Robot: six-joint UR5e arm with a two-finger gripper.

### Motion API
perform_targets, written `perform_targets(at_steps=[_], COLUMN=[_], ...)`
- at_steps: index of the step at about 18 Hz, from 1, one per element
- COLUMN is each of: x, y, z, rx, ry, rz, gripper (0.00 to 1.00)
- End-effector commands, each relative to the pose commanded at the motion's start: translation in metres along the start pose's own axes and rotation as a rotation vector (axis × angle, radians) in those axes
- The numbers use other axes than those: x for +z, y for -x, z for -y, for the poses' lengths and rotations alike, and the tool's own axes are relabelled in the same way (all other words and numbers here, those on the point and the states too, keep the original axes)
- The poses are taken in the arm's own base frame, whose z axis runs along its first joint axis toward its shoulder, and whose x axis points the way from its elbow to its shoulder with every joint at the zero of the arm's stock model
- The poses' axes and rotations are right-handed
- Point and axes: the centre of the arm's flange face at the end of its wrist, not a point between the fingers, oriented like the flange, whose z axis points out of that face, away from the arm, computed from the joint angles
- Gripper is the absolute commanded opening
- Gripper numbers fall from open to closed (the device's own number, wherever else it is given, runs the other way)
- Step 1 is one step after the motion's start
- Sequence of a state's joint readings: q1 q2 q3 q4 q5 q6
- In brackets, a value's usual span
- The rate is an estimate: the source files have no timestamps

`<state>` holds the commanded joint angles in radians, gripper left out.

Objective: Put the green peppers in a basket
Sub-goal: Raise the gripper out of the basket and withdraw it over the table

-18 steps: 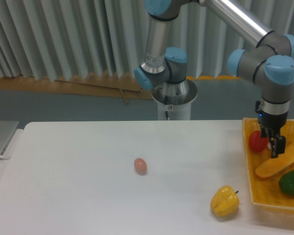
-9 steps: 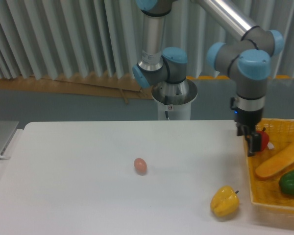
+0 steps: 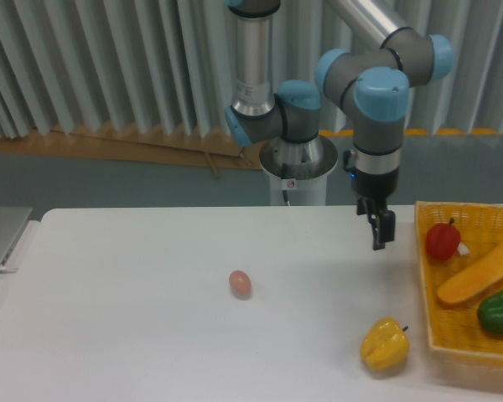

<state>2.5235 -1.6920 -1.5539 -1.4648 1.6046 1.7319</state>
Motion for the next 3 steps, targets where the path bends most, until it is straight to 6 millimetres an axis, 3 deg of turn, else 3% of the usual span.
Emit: perform_targets(at_steps=[3], x=[-0.0035], y=[-0.0057], z=[0.0106], rx=[-0.009], ry=[-0.007], rz=[-0.008], gripper=[1.0])
